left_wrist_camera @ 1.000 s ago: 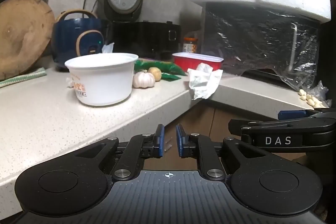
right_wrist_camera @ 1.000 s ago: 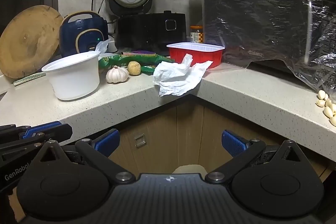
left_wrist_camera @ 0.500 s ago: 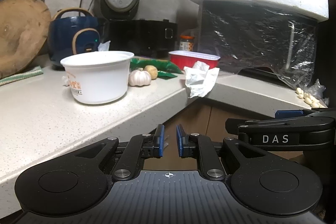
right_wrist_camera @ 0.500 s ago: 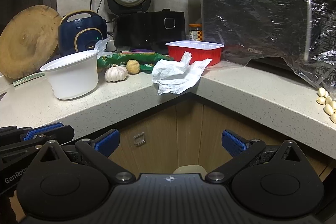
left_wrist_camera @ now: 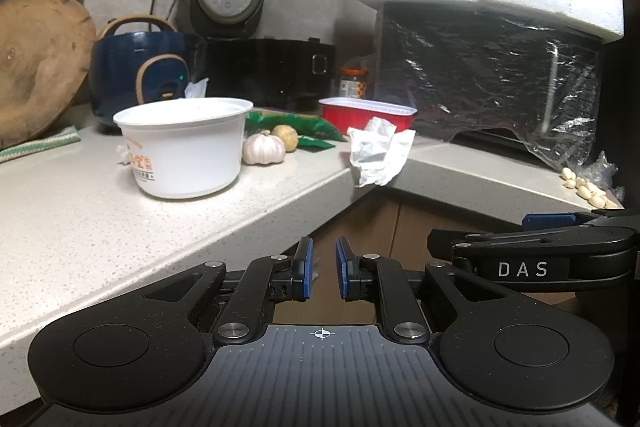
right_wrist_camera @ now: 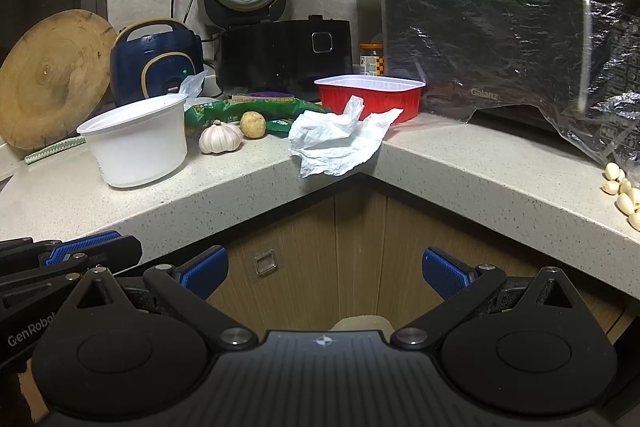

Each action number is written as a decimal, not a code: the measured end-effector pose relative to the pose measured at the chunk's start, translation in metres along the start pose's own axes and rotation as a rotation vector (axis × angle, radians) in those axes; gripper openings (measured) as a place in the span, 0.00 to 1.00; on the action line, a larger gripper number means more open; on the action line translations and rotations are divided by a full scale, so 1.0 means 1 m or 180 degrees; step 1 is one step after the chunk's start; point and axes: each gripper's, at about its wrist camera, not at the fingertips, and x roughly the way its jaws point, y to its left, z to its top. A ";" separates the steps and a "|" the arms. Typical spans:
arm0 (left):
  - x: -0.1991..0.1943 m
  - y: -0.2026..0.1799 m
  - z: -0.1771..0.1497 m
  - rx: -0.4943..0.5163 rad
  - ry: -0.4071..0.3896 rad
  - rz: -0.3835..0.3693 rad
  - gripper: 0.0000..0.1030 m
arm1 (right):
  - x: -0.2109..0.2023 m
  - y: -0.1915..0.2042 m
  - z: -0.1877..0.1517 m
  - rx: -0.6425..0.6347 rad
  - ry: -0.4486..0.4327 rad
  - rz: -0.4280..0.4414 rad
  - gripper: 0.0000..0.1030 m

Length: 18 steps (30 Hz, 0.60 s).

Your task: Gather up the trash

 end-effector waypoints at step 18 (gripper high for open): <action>-0.002 0.000 0.001 -0.0026 -0.0024 -0.0035 0.16 | 0.000 0.002 0.000 -0.0011 0.0042 0.0016 1.00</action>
